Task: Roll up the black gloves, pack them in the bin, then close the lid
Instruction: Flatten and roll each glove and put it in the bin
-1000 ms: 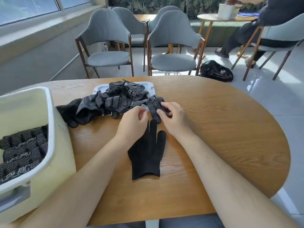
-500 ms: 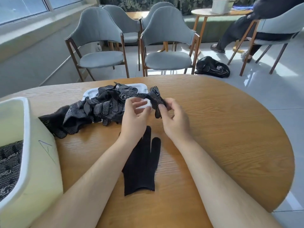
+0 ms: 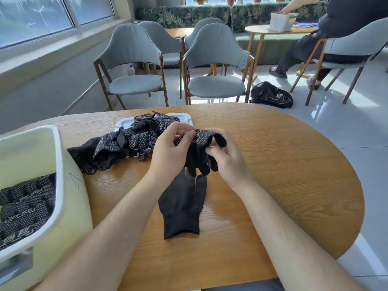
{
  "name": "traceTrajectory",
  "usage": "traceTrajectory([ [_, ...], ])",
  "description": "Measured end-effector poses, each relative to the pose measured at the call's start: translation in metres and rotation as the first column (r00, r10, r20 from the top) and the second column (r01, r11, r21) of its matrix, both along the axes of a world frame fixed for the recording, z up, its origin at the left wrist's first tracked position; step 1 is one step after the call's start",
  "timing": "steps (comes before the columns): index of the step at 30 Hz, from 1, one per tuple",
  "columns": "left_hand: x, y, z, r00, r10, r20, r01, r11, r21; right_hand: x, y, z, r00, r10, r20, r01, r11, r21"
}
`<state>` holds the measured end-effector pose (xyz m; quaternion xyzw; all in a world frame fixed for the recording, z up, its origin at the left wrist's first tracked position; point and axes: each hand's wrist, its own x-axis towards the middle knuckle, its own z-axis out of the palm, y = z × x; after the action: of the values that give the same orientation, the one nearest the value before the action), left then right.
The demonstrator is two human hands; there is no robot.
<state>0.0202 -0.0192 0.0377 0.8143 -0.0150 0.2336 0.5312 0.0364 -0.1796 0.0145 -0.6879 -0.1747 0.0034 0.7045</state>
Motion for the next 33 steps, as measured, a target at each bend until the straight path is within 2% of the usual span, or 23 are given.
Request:
traceTrajectory([
  [4, -0.011, 0.005, 0.006, 1.0, 0.028, -0.011, -0.029, 0.999, -0.024, -0.013, -0.002, 0.006, 0.997, 0.053, 0.055, -0.054, 0.999, 0.006],
  [8, -0.028, 0.005, 0.013, 0.996, -0.085, -0.028, 0.076, 0.967, -0.244, -0.012, 0.003, 0.016, 0.981, -0.118, 0.151, 0.126, 0.991, -0.047],
  [10, -0.035, 0.012, 0.01, 0.987, -0.161, 0.003, 0.156, 0.948, -0.279, -0.011, 0.004, 0.02, 0.982, -0.158, 0.106, 0.158, 0.987, 0.007],
  [14, -0.042, 0.024, 0.0, 0.964, -0.221, 0.147, 0.216, 0.975, 0.048, -0.009, 0.004, 0.02, 0.987, -0.159, 0.023, 0.158, 0.986, 0.046],
  [17, -0.049, 0.024, 0.003, 0.968, -0.188, 0.163, 0.157, 0.97, 0.186, -0.01, 0.004, 0.019, 0.988, -0.139, 0.066, 0.143, 0.988, -0.056],
  [19, -0.051, 0.023, 0.008, 0.97, -0.171, 0.173, 0.135, 0.97, 0.201, -0.014, 0.004, 0.018, 0.985, -0.104, 0.139, 0.131, 0.971, -0.198],
  [22, -0.057, 0.025, 0.012, 0.988, -0.092, 0.12, 0.076, 0.989, 0.129, -0.023, -0.001, 0.012, 0.914, -0.056, 0.403, 0.228, 0.891, -0.393],
  [24, -0.063, 0.025, 0.014, 0.994, -0.071, 0.087, 0.065, 0.996, 0.067, -0.028, -0.002, 0.014, 0.818, -0.004, 0.575, 0.291, 0.865, -0.409],
  [26, -0.071, 0.025, 0.018, 0.996, -0.059, 0.073, 0.057, 0.998, 0.03, -0.032, 0.002, 0.02, 0.78, 0.016, 0.626, 0.27, 0.894, -0.359],
  [27, -0.075, 0.025, 0.019, 0.996, -0.046, 0.071, 0.045, 0.999, 0.02, -0.034, 0.004, 0.024, 0.803, 0.01, 0.596, 0.241, 0.91, -0.339],
  [30, -0.086, 0.03, 0.018, 0.998, 0.023, 0.052, -0.023, 1.0, -0.002, -0.041, 0.009, 0.039, 0.926, 0.037, 0.375, 0.098, 0.937, -0.336],
  [33, -0.094, 0.032, 0.021, 0.997, 0.036, 0.066, -0.031, 0.997, -0.066, -0.049, 0.011, 0.056, 0.957, 0.16, 0.242, -0.068, 0.935, -0.348],
])
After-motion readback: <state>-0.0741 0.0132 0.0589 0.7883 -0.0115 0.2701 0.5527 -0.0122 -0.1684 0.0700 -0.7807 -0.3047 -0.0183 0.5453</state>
